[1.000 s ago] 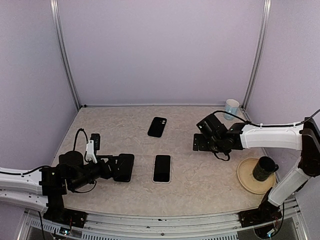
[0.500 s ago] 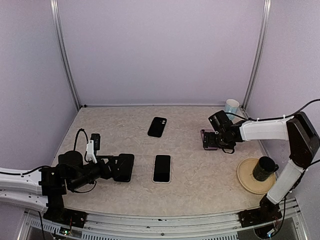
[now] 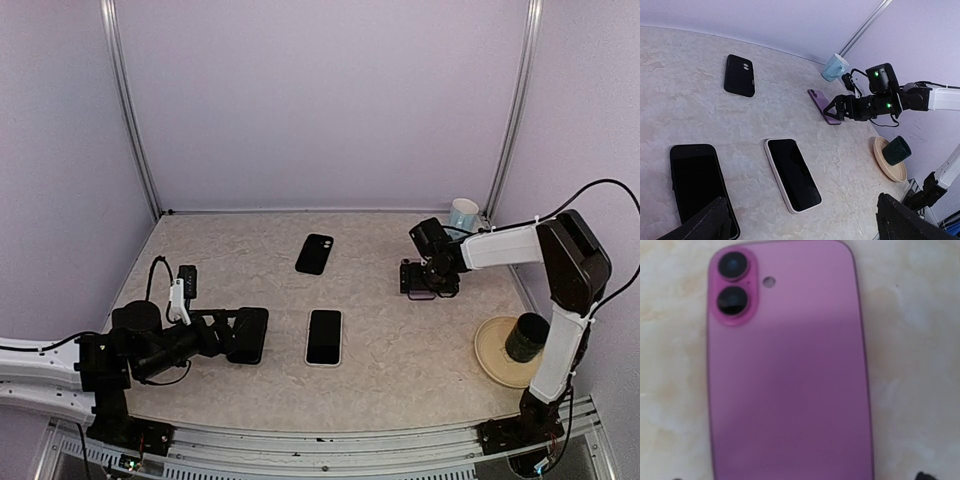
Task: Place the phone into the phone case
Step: Pick up the phone at the center of the board.
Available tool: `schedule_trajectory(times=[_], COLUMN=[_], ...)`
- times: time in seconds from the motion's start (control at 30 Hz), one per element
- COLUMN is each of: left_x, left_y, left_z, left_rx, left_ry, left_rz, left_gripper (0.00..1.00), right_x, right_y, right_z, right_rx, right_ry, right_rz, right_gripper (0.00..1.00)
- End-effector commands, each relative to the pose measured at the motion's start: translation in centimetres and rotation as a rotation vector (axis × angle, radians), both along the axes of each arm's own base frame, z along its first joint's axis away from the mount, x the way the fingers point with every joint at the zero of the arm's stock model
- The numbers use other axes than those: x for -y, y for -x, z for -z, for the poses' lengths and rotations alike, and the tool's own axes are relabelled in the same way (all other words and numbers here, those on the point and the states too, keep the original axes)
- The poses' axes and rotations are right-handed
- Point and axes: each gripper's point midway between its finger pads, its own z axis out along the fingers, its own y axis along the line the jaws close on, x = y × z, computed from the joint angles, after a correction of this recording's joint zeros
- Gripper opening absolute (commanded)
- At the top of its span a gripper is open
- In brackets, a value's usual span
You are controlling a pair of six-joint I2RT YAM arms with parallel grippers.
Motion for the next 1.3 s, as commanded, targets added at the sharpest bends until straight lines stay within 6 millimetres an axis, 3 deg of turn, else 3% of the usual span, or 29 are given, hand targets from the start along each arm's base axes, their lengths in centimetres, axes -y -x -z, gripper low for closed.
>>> schedule_trajectory(times=[0.0, 0.47, 0.77, 1.27], left_x=[-0.2, -0.3, -0.7, -1.0], left_y=[-0.1, 0.0, 0.1, 0.1], left_z=[-0.2, 0.1, 0.4, 0.6], left_rx=[0.000, -0.008, -0.013, -0.014], left_ry=[0.008, 0.015, 0.025, 0.031], left_rz=[-0.005, -0.005, -0.013, -0.021], left_gripper=[0.99, 0.99, 0.99, 0.99], right_x=[0.4, 0.8, 1.0, 0.4], right_y=[-1.2, -3.4, -3.2, -1.8], right_z=[0.5, 2.4, 3.9, 5.4], right_rx=[-0.014, -0.063, -0.108, -0.158], right_ry=[-0.006, 0.019, 0.030, -0.013], right_rz=[-0.010, -0.052, -0.071, -0.102], right_gripper=[1.00, 0.99, 0.92, 0.66])
